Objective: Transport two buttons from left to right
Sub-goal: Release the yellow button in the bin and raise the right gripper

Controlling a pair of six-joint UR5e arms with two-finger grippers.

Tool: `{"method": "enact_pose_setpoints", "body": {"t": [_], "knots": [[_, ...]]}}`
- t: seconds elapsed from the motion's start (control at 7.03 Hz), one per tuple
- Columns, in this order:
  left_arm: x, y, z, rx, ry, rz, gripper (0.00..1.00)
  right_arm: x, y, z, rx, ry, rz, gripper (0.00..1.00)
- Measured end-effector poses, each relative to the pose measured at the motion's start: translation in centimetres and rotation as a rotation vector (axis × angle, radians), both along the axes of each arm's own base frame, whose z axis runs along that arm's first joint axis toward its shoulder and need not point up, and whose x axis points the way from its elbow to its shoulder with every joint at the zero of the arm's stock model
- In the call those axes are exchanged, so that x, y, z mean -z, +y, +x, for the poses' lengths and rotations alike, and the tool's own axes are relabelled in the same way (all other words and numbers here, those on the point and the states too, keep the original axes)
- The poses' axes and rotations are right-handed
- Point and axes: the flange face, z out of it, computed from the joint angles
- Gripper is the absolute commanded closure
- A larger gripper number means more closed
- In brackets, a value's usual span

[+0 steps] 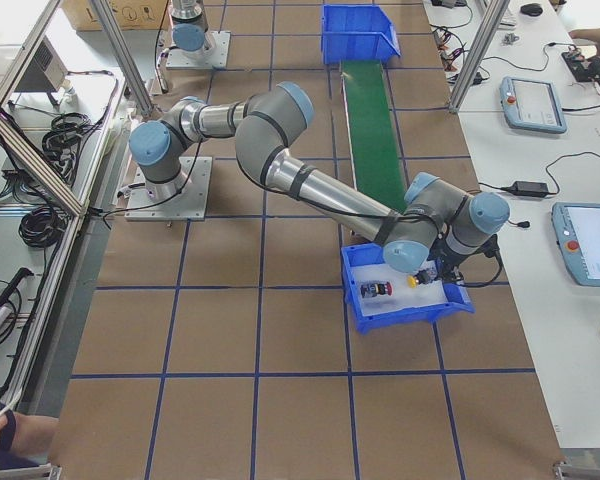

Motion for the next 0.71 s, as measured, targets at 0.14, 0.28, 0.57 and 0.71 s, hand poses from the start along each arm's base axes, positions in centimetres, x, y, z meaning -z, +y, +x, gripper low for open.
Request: {"method": "enact_pose_setpoints", "body": {"t": [0.14,0.28,0.57,0.71], "knots": [[0.0,0.0,0.0,0.000,0.000,0.000,0.00,-0.8,0.1,0.2,-0.002,-0.001,-0.004,0.18],[0.0,0.0,0.0,0.000,0.000,0.000,0.00,-3.0,0.2,1.3,-0.011,-0.005,-0.014,0.17],[0.0,0.0,0.0,0.000,0.000,0.001,0.00,-9.8,-0.4,9.4,-0.065,-0.021,-0.028,0.17],[0.0,0.0,0.0,0.000,0.000,0.000,0.00,-12.4,-0.7,14.8,-0.064,-0.026,-0.023,0.18]]}}
